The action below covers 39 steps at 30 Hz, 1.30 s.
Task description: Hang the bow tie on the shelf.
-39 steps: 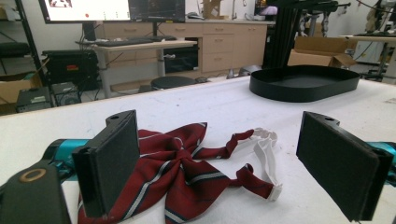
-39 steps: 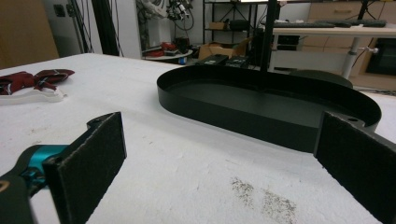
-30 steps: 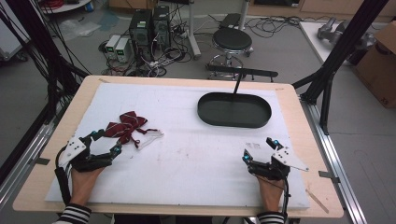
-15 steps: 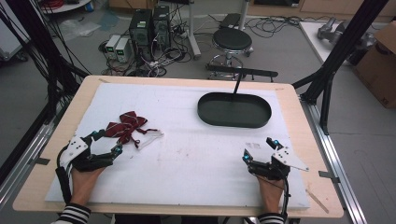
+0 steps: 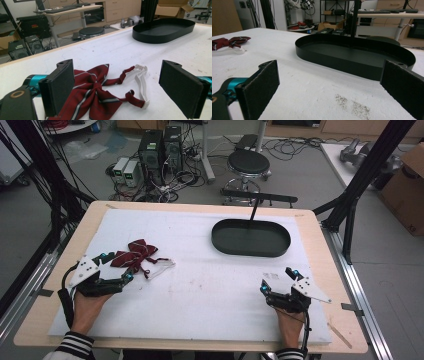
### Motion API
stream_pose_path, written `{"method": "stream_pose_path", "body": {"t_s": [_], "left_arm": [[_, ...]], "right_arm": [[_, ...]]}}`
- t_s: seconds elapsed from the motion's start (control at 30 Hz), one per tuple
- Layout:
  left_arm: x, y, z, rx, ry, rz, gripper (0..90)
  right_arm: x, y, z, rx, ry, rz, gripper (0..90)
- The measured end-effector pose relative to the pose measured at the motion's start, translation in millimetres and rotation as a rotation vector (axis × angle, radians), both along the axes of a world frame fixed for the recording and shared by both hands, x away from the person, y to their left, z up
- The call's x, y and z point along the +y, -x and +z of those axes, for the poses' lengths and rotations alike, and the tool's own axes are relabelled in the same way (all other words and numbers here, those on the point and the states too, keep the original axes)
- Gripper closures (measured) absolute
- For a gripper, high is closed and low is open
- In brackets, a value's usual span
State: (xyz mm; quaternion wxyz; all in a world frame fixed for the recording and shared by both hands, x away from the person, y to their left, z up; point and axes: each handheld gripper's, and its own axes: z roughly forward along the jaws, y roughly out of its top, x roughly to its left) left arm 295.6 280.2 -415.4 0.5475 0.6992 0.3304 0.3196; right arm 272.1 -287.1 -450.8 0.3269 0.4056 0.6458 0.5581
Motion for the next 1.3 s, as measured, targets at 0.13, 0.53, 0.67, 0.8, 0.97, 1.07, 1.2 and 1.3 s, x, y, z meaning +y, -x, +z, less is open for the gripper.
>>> {"method": "stream_pose_path", "body": {"t_s": [0.13,0.53,0.67,0.8,0.97,1.07,1.2,1.3], "left_arm": [[-7.0,-4.6,8.2,0.015,-0.038,-0.013,13.6],[-33.8,-21.1,23.1,0.098,-0.182,-0.076,15.5],[-46.6,-28.6,27.3,0.135,-0.227,-0.098,15.5],[-56.1,-34.4,28.3,0.168,-0.278,-0.113,15.8],[-65.7,-40.6,30.2,0.226,-0.339,-0.141,20.4],[-71.1,-44.3,32.5,0.26,-0.382,-0.146,20.4],[-76.1,-49.9,36.1,0.298,-0.409,-0.145,20.4],[-81.5,-54.6,36.7,0.338,-0.434,-0.151,20.8]], "right_arm": [[-0.7,-0.8,0.0,-0.004,-0.005,0.002,1.2],[-1.3,-0.6,0.0,0.003,-0.017,-0.001,1.2],[-2.0,-1.2,-0.1,-0.004,-0.014,0.002,1.3],[-2.2,-1.2,-0.1,-0.004,-0.014,0.002,1.3],[-1.3,-0.4,-0.1,0.002,-0.018,0.001,1.2],[-2.2,-1.1,-0.2,-0.006,-0.014,0.002,1.3],[-2.3,-1.0,-0.1,0.001,-0.025,-0.001,1.2],[-2.6,-1.0,-0.1,0.003,-0.029,0.002,1.2]]}}
